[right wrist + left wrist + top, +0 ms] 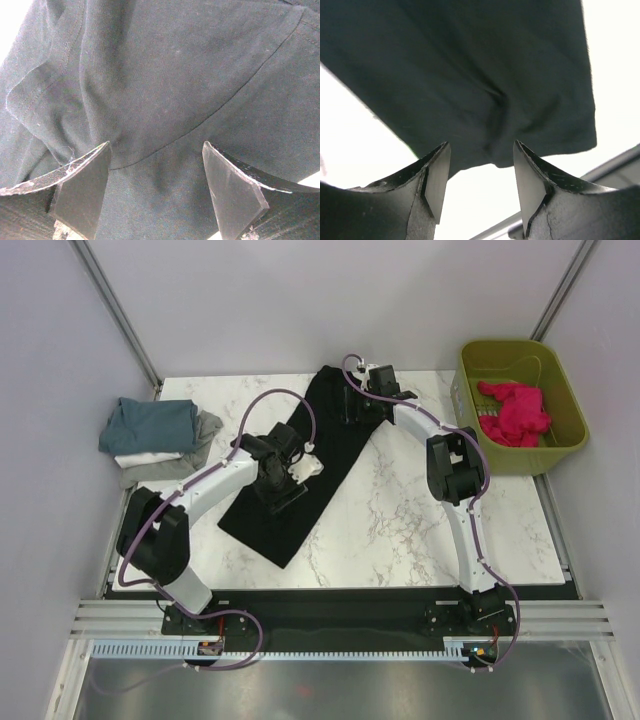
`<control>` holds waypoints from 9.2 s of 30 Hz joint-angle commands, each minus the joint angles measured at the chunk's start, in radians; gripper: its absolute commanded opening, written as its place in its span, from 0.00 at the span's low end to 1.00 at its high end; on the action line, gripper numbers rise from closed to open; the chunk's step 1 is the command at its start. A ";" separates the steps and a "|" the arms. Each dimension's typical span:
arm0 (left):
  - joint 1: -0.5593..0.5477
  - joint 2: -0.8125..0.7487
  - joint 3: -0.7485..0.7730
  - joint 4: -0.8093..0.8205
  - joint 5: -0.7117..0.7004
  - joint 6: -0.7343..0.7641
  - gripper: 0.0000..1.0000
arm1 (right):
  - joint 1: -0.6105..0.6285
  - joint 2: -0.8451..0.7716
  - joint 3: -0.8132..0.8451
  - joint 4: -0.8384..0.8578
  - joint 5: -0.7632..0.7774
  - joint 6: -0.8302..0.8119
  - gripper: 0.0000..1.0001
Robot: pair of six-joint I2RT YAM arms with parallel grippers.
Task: Fold and stack the t-shirts
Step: Fold the tshirt
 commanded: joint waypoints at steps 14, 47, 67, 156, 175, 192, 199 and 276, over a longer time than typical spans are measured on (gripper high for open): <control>-0.172 0.082 0.017 -0.053 0.176 0.080 0.62 | 0.006 -0.019 0.006 -0.013 0.038 -0.013 0.82; -0.215 0.561 0.330 -0.194 0.354 0.078 0.22 | -0.020 0.047 0.115 -0.003 0.066 -0.030 0.82; -0.360 0.710 0.603 -0.231 0.369 0.092 0.24 | -0.017 0.146 0.240 0.066 -0.055 0.056 0.84; 0.284 -0.114 -0.609 0.604 0.716 -1.118 0.76 | -0.189 -0.976 -1.481 -0.157 -0.509 0.471 0.79; 0.159 -0.005 -0.568 0.619 0.716 -1.129 0.65 | -0.086 -0.894 -1.499 -0.036 -0.511 0.563 0.48; 0.143 0.006 -0.574 0.658 0.785 -1.132 0.20 | -0.035 -0.870 -1.479 0.078 -0.574 0.616 0.10; 0.143 -0.075 -0.497 0.569 0.763 -1.065 0.02 | -0.067 -0.971 -1.429 -0.003 -0.568 0.542 0.00; 0.387 0.538 0.170 0.501 0.765 -0.966 0.76 | -0.178 -0.408 -0.784 -0.003 -0.499 0.300 0.61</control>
